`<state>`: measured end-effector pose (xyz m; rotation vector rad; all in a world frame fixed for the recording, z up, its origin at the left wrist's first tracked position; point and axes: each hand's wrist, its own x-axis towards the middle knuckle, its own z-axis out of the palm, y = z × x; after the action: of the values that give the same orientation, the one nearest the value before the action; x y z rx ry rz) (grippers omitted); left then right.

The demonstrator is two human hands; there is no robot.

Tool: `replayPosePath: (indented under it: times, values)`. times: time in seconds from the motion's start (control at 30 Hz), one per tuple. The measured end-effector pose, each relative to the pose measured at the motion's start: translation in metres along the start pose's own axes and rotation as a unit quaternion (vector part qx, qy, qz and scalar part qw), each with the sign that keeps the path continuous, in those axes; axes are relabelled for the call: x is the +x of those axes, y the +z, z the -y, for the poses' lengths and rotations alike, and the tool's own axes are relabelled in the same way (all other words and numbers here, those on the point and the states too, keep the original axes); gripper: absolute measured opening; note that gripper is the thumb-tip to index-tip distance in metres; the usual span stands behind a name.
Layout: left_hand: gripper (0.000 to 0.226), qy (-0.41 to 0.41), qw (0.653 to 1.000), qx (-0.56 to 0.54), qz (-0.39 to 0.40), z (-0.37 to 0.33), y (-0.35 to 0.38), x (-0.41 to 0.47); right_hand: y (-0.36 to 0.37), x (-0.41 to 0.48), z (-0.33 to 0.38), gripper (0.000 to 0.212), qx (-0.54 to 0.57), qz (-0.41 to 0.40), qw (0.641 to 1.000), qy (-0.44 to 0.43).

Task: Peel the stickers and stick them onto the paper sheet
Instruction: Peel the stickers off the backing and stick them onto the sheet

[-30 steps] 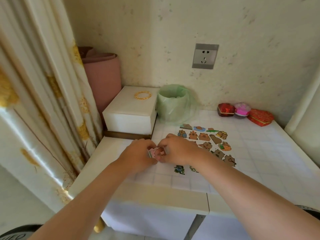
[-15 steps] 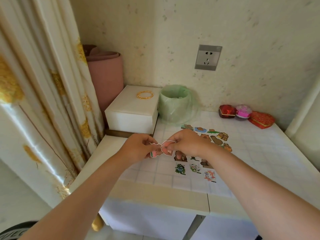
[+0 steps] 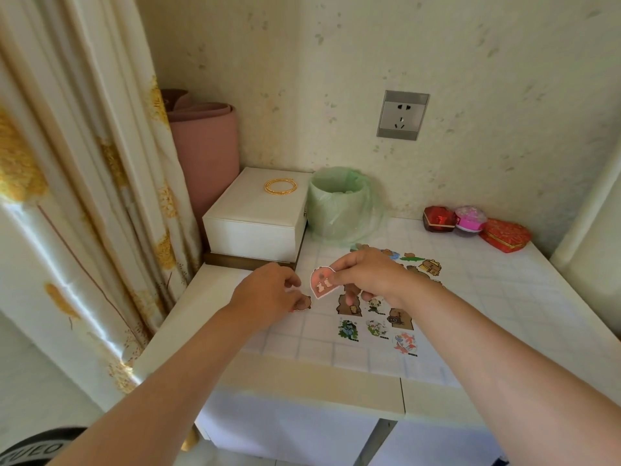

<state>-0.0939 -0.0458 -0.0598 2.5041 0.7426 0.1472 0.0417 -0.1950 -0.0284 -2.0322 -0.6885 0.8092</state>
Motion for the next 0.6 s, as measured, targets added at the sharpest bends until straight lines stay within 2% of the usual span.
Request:
replayPosePath:
  times: [0.07,0.17,0.23,0.27,0.37,0.47,0.6]
  values:
    - [0.021,0.015,0.998,-0.061,-0.006,-0.006,-0.002,0.001,-0.002,-0.002,0.002,0.017,0.004,-0.002,1.000,0.005]
    - [0.029,0.007,0.976,-0.216,0.016,-0.021,-0.007,0.002,-0.005,-0.004,0.003,0.016,0.016,0.005,1.000,0.008]
    - [0.015,-0.004,0.960,-0.278,0.027,-0.029,-0.010,0.003,-0.008,-0.007,0.004,0.017,0.017,0.008,1.000,0.006]
    - [0.009,0.001,0.956,-0.293,0.026,-0.032,-0.011,0.003,-0.009,-0.008,0.004,0.019,0.017,0.010,1.000,0.005]
    - [0.012,0.011,0.950,-0.313,0.002,-0.038,-0.011,0.005,-0.016,-0.013,0.005,0.026,0.036,-0.001,0.999,0.010]
    - [0.013,-0.009,0.941,-0.339,-0.013,-0.047,-0.014,0.008,-0.025,-0.014,0.001,0.020,0.092,-0.011,0.996,0.018]
    - [0.018,-0.014,0.938,-0.347,0.014,-0.059,-0.014,0.011,-0.037,-0.021,-0.001,0.018,0.131,-0.035,0.991,0.020]
